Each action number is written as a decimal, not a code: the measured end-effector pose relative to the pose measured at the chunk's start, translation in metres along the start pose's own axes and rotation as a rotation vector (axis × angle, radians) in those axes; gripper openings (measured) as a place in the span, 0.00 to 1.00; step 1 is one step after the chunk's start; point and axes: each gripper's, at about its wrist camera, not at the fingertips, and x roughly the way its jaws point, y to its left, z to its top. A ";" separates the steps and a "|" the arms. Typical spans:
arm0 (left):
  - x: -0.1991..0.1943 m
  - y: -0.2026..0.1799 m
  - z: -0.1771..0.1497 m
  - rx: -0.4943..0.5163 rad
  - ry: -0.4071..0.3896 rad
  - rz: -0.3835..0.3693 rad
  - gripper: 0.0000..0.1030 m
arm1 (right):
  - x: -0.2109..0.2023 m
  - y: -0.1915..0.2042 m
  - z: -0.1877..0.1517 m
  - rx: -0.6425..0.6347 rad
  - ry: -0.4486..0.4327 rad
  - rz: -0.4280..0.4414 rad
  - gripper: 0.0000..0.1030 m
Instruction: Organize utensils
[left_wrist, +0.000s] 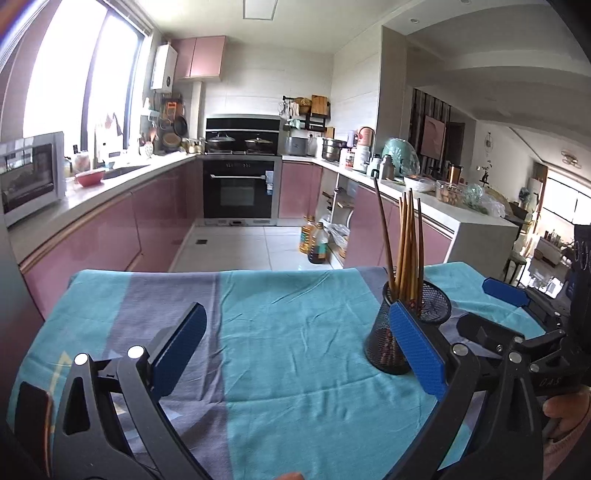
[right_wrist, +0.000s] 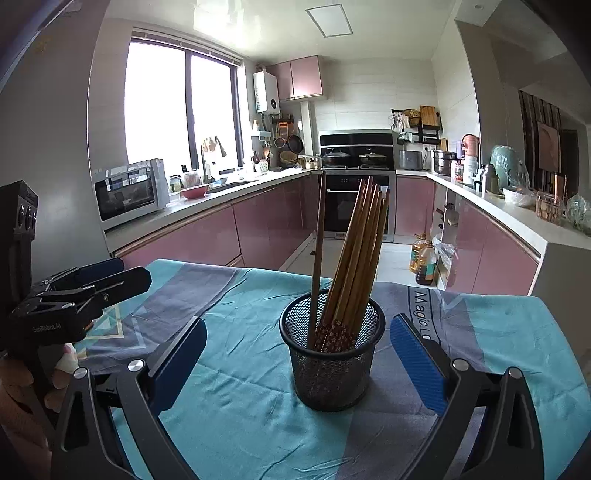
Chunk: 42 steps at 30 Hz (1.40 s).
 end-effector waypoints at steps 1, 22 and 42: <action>-0.005 0.001 -0.002 0.001 -0.008 0.007 0.94 | -0.003 0.001 -0.001 0.005 -0.008 0.000 0.93; -0.072 0.012 -0.016 -0.007 -0.124 0.118 0.94 | -0.040 0.026 -0.013 0.001 -0.124 -0.103 0.93; -0.088 0.006 -0.014 -0.030 -0.178 0.119 0.94 | -0.047 0.033 -0.018 -0.005 -0.136 -0.112 0.93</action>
